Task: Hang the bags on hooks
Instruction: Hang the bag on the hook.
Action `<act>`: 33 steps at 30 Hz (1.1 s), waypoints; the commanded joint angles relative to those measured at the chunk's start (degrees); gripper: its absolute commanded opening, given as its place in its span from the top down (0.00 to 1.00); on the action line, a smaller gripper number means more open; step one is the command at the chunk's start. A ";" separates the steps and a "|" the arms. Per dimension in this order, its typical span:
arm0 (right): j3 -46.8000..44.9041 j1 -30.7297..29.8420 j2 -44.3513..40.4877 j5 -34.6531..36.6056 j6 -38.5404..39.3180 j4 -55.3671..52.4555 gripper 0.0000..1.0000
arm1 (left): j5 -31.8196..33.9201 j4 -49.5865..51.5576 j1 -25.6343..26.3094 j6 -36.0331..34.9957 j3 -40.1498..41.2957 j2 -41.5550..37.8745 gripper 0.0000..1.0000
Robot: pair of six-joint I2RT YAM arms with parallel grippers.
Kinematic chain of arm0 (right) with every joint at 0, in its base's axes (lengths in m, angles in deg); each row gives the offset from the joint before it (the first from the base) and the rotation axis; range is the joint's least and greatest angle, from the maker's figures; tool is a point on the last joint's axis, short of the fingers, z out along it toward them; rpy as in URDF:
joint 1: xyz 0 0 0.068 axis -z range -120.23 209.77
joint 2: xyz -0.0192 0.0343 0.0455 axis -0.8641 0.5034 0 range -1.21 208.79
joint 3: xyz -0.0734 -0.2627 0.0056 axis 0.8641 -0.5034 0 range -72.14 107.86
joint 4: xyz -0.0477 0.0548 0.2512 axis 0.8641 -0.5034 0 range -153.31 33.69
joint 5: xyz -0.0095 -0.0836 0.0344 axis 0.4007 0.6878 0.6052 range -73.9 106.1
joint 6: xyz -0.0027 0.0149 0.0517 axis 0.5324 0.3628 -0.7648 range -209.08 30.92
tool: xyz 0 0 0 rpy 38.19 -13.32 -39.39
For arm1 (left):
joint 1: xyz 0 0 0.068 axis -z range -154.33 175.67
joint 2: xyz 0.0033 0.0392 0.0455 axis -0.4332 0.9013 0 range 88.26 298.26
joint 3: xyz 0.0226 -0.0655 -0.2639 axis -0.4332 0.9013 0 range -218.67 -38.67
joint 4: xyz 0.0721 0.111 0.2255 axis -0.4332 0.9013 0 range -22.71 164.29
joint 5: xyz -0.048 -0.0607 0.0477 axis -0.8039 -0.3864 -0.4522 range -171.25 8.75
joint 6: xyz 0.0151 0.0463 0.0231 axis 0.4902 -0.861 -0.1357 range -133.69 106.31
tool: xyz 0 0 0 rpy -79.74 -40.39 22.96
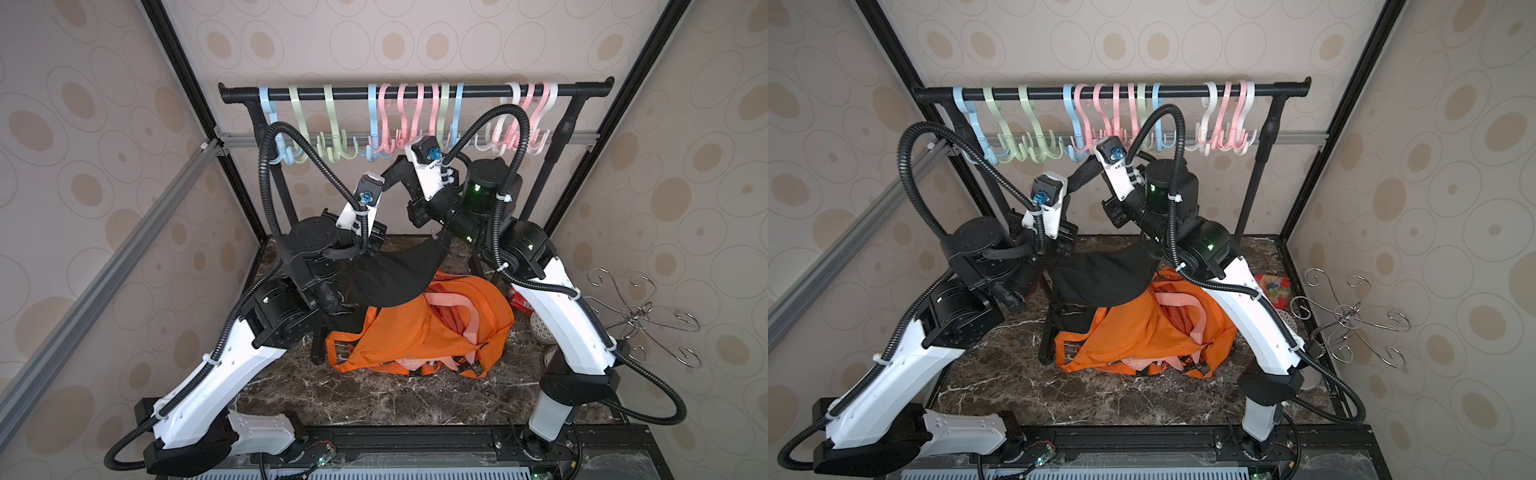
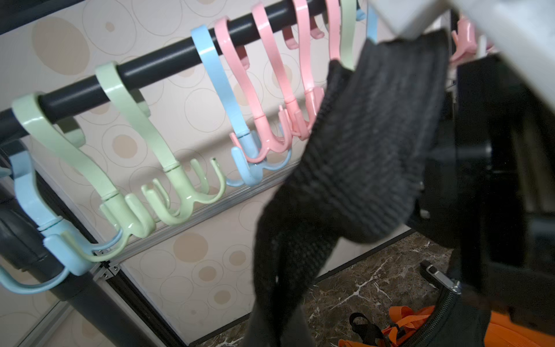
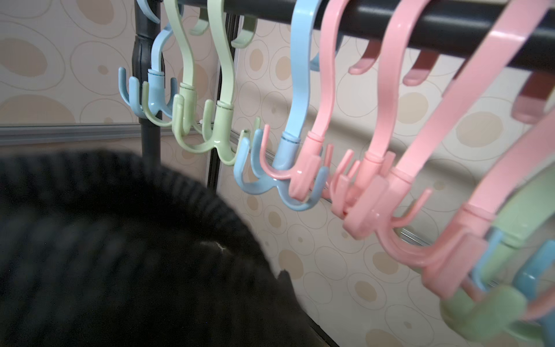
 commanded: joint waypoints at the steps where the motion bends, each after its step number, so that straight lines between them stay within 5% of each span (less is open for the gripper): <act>1: 4.86 0.13 1.70 -2.81 -1.09 0.25 1.00 | -2.66 2.31 -2.37 1.38 -6.47 0.79 1.00; 10: 14.01 2.12 8.32 -5.61 -3.19 0.59 1.00 | -10.98 16.69 -10.07 4.31 -33.76 16.75 1.00; 19: 14.36 6.89 9.20 -12.89 -7.50 -1.02 1.00 | -19.49 18.41 -19.63 9.83 -36.57 22.25 1.00; 33: 16.47 11.35 13.16 -22.47 -12.52 -3.30 1.00 | -22.57 20.05 -22.67 11.55 -37.68 26.11 1.00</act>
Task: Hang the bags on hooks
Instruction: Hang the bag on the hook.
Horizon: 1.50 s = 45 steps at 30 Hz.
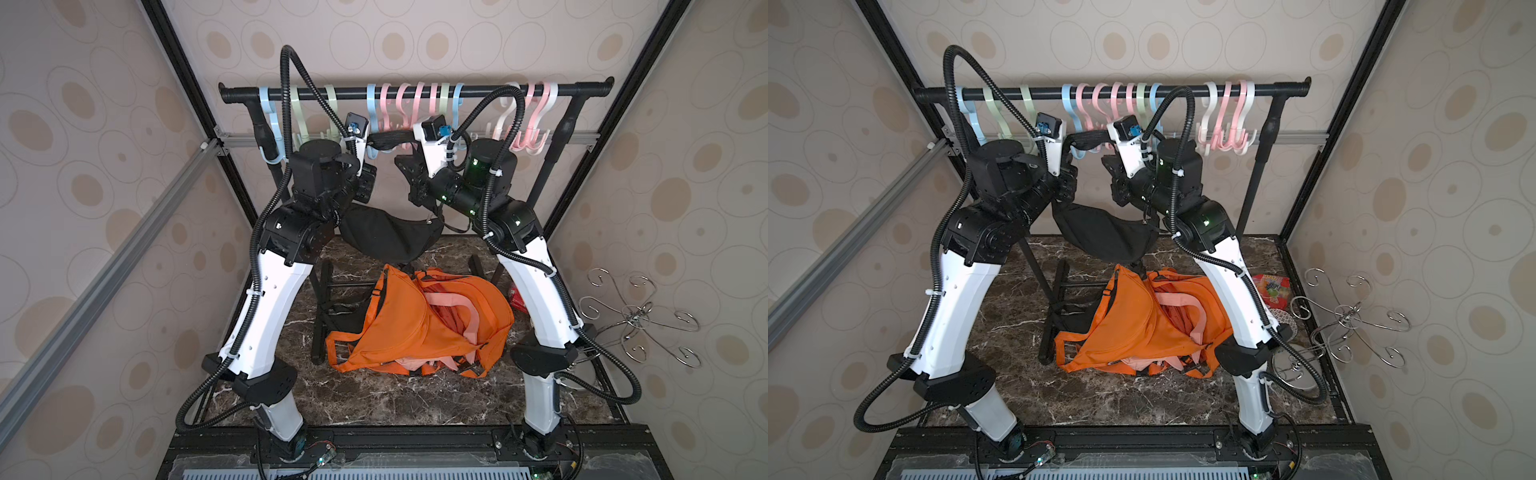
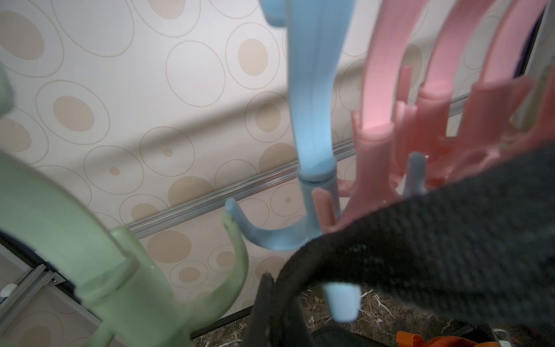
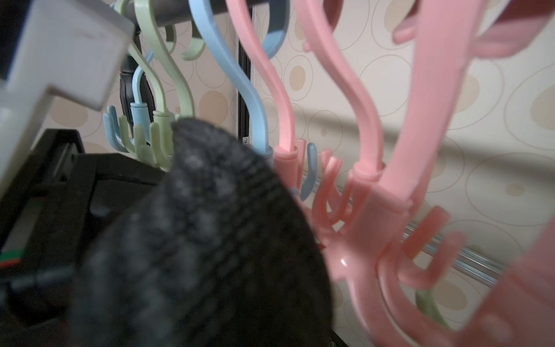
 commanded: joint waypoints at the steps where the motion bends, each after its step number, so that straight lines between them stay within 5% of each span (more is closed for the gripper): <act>1: 1.10 0.82 1.45 -3.71 -2.35 -1.43 1.00 | -1.46 1.47 -1.00 0.71 -1.87 0.34 1.00; 26: -26.57 -4.62 -11.59 0.18 -0.53 -0.41 1.00 | -6.61 -0.79 -9.33 6.38 19.04 -11.38 1.00; 30: -34.54 -4.98 -15.26 -0.22 -0.93 3.51 0.72 | -7.43 -1.39 -10.36 7.04 22.55 -13.13 1.00; 35: -37.43 -5.00 -17.80 -0.33 -1.30 5.33 0.52 | -8.12 -3.44 -11.58 7.89 28.21 -15.74 1.00; 45: -35.68 -5.10 -19.18 0.13 -1.97 4.10 0.45 | -8.92 -6.26 -13.41 9.36 36.10 -20.15 1.00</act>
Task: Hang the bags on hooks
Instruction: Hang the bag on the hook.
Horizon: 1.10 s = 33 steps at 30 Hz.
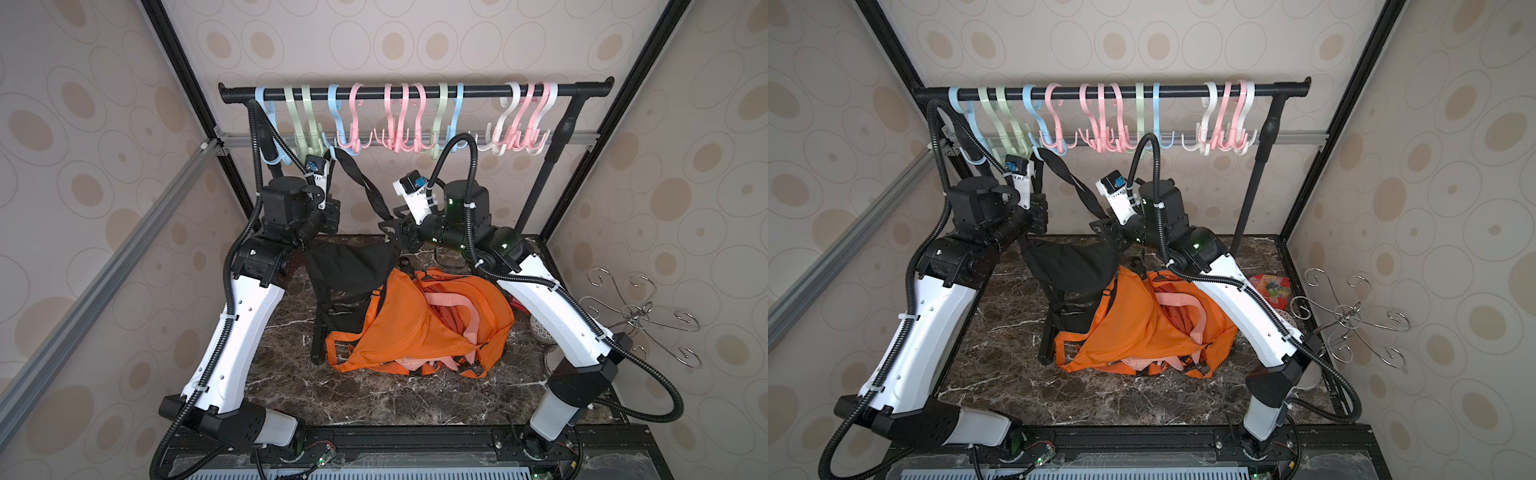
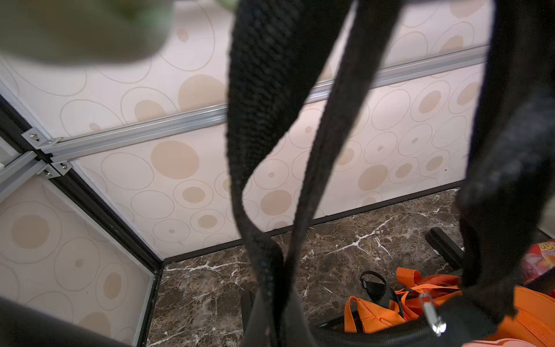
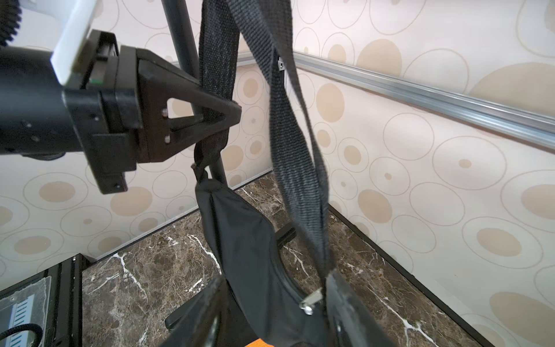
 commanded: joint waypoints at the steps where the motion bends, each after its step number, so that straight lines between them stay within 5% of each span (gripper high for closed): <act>1: 0.00 -0.28 -2.56 0.57 -0.27 1.21 0.45 | -0.49 -1.18 -1.33 1.60 2.96 -2.63 1.00; 9: -4.21 -0.35 -5.93 0.92 -0.47 3.16 0.45 | -3.22 -4.20 -2.64 2.82 8.67 -6.74 1.00; 10: -4.40 -0.32 -6.31 1.26 -0.42 2.73 0.44 | -4.47 -5.50 -2.58 2.89 9.62 -7.57 0.82; 12: -5.37 -0.34 -7.27 2.49 -0.59 1.37 0.43 | -6.17 -7.04 -2.62 3.55 10.60 -9.53 0.15; 13: -6.31 -0.31 -8.04 3.44 -0.76 0.56 0.42 | -6.40 -7.52 -2.59 3.96 10.74 -10.50 0.00; 21: -26.22 -0.35 -19.40 11.86 -4.29 0.14 0.35 | -8.60 -7.93 -2.51 6.25 15.71 -19.72 0.02; 22: -29.82 -0.36 -21.44 12.47 -4.88 0.59 0.15 | -9.01 -8.15 -2.43 6.99 17.64 -21.22 0.03; 25: -39.90 -0.28 -27.36 15.82 -7.59 2.55 0.05 | -9.99 -9.54 -2.13 9.50 25.09 -25.19 0.05; 30: -50.06 -0.24 -31.47 17.59 -11.28 1.49 0.04 | -7.83 -13.44 0.90 13.78 38.97 -30.82 0.05; 33: -52.58 -0.26 -31.01 15.65 -12.45 -2.31 0.08 | -3.78 -15.09 7.00 16.16 46.59 -33.01 0.05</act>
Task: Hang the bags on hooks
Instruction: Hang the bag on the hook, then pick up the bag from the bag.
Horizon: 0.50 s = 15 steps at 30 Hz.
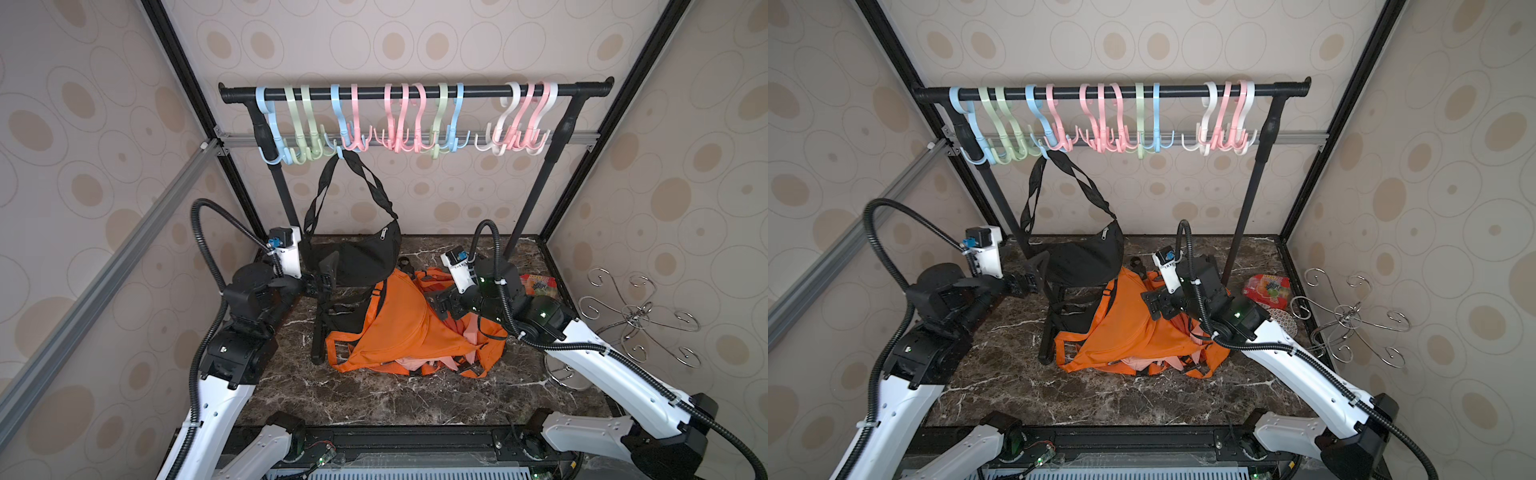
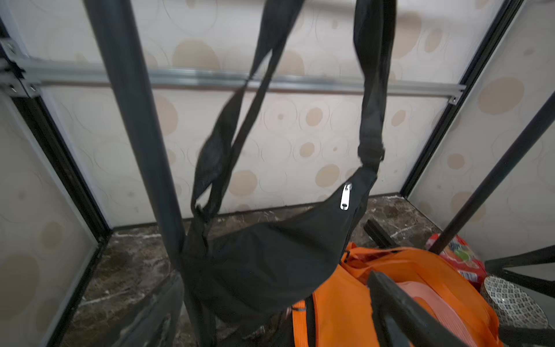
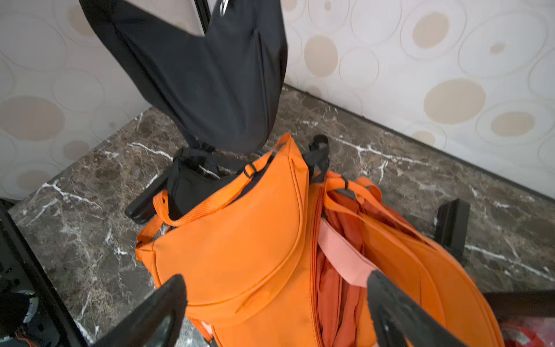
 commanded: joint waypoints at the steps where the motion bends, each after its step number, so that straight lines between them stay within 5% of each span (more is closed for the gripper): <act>1: -3.16 -0.29 -0.13 -0.64 -3.00 -2.60 0.08 | 5.41 -2.62 6.97 4.21 6.35 -1.33 0.04; 4: -7.93 -0.29 -1.36 -1.23 -3.62 -2.30 0.09 | 12.52 -4.10 15.83 6.79 12.63 -2.25 0.04; 8: -9.76 -0.31 -0.38 -2.40 -5.14 -4.05 0.11 | 12.45 -7.56 19.02 13.06 20.70 -2.09 0.04; 11: -10.84 -0.28 1.29 -4.14 -7.78 -1.73 0.14 | 12.32 -8.38 18.06 17.47 24.84 -1.36 0.05; 15: -9.70 -0.30 3.63 -5.14 -9.23 0.81 0.15 | 0.67 -9.95 7.04 19.78 29.21 3.21 0.16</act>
